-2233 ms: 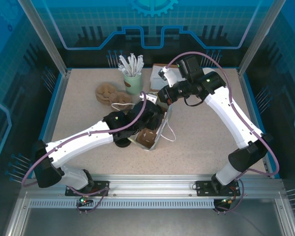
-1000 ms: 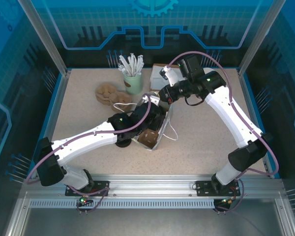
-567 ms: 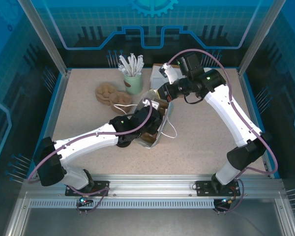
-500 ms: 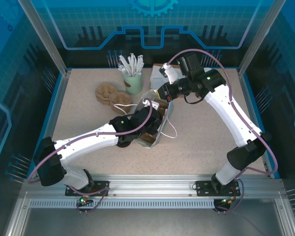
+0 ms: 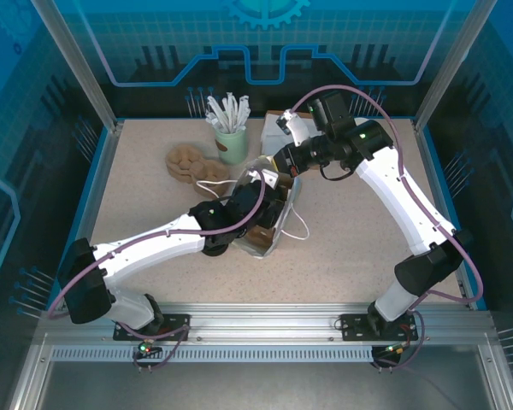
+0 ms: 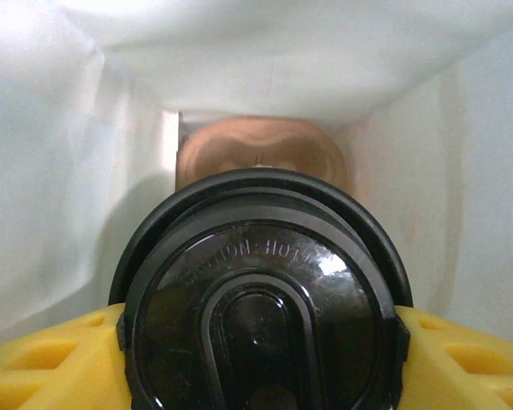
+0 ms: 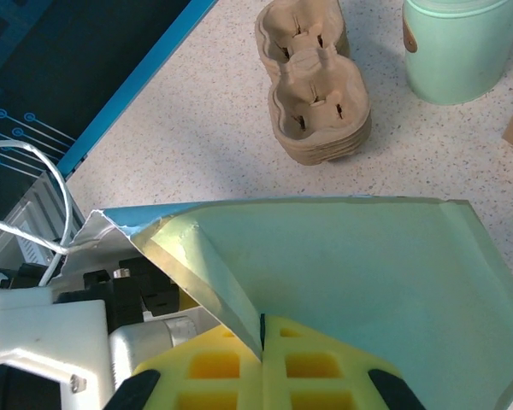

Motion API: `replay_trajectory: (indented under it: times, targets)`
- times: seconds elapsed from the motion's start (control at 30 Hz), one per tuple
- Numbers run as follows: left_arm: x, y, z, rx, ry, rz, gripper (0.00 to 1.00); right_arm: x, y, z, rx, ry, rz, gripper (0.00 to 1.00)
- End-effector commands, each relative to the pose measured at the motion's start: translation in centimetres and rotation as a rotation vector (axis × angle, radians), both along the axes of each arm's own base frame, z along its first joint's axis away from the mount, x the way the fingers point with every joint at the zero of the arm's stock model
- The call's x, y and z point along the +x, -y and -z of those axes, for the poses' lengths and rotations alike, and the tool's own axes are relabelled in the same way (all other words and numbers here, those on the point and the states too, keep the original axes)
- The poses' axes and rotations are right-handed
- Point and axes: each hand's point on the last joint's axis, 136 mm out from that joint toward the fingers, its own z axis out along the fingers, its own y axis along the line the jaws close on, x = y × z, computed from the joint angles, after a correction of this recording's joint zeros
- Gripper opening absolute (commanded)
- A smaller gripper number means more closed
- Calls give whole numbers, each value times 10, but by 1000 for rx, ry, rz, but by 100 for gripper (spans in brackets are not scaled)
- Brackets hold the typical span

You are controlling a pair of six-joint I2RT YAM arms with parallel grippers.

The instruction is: Pack the takeout coffee

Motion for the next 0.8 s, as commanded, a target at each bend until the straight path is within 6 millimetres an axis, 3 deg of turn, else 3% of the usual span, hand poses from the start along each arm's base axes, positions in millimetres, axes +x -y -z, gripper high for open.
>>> replay_trajectory:
  times: [0.0,0.27,0.77]
  targets:
    - [13,-1,-34,-47,113,-21,68,-4,-9,1,37,-41,-27,0]
    - [20,5,-22,-51,104,-31,68,-4,-8,3,51,-77,-18,0]
    - [16,2,1,-19,55,-37,68,-1,-8,-2,60,-63,-11,0]
